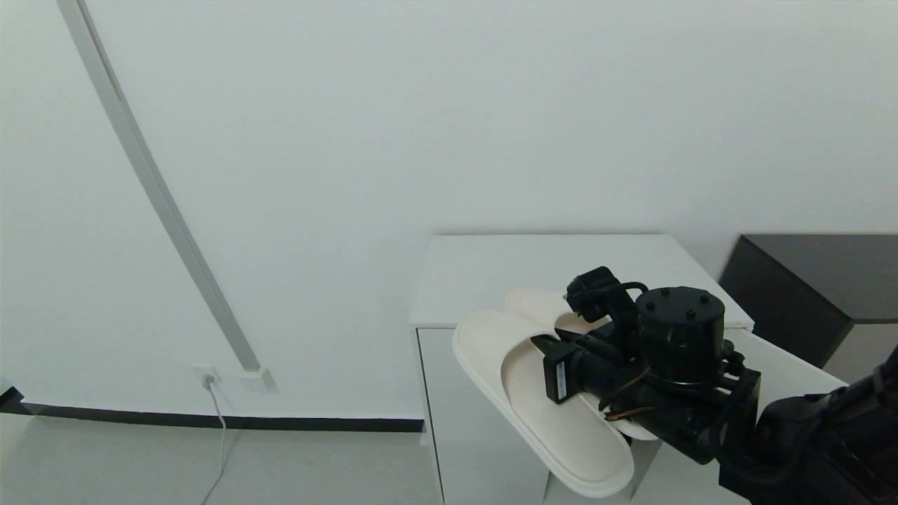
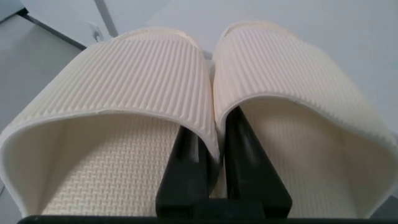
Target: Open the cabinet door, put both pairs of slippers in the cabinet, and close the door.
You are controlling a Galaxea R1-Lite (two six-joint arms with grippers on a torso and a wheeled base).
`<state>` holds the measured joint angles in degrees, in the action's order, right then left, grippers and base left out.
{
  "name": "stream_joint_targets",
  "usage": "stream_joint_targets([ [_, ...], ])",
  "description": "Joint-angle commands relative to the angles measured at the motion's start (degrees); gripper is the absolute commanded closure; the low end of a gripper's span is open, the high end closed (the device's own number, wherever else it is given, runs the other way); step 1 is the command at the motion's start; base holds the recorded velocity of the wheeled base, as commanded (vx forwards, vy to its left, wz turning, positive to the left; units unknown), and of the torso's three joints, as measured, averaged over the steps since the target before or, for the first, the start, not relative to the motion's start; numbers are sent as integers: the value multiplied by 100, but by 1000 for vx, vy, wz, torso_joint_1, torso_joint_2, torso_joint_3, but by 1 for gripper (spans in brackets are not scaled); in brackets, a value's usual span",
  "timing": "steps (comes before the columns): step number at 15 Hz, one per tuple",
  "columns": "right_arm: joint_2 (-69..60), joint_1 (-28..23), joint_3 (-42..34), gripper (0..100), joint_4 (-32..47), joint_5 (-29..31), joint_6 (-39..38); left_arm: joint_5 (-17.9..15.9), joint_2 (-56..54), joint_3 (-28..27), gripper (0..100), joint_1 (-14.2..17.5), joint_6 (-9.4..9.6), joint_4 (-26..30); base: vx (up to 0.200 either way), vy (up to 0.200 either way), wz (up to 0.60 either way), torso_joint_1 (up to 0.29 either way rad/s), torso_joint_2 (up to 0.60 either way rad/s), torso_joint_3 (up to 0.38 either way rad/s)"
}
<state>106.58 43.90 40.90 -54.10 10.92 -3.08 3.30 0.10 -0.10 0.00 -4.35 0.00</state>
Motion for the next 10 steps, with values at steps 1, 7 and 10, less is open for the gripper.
stream_joint_targets([
  [1,38,40,-21,100,-4,-2,1,4,-1,1,100,0,5,0,0,0,0,0,0,0],
  [7,38,93,-21,100,-4,42,10,4,-1,1,100,0,-4,0,0,0,0,0,0,0],
  [10,38,93,-29,100,-4,85,10,4,-1,1,100,0,-13,0,0,0,0,0,0,0],
])
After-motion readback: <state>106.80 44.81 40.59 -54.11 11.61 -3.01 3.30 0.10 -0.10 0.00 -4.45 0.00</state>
